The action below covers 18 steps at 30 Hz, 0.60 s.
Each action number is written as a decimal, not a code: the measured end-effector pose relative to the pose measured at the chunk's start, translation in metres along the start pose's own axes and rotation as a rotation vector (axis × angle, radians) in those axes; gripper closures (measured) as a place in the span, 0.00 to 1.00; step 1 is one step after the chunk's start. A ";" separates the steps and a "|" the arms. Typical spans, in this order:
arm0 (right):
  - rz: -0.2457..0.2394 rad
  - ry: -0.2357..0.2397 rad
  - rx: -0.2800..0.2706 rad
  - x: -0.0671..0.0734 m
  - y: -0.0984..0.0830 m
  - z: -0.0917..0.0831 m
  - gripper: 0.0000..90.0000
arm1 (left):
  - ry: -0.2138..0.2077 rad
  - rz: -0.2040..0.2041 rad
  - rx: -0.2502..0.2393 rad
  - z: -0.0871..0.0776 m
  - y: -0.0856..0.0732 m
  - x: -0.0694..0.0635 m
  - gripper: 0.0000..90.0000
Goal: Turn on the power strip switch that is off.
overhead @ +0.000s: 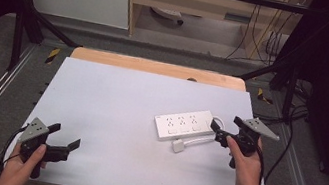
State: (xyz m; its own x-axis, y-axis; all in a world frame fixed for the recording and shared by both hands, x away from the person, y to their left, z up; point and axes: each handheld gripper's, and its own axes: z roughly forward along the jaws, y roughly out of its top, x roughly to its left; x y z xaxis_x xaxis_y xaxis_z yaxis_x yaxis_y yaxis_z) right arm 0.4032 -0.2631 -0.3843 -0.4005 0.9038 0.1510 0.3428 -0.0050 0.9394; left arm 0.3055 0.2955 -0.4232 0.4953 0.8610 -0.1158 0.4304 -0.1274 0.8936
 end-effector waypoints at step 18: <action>-0.006 0.011 0.036 0.007 0.000 0.023 0.21 | 0.000 0.006 0.004 0.000 0.000 -0.001 0.06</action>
State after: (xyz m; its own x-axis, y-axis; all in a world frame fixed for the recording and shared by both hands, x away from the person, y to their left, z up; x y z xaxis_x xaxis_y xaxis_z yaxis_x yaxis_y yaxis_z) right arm 0.4197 -0.2468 -0.3902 -0.4115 0.8992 0.1488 0.3710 0.0162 0.9285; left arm 0.3054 0.2948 -0.4236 0.4978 0.8603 -0.1100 0.4303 -0.1349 0.8925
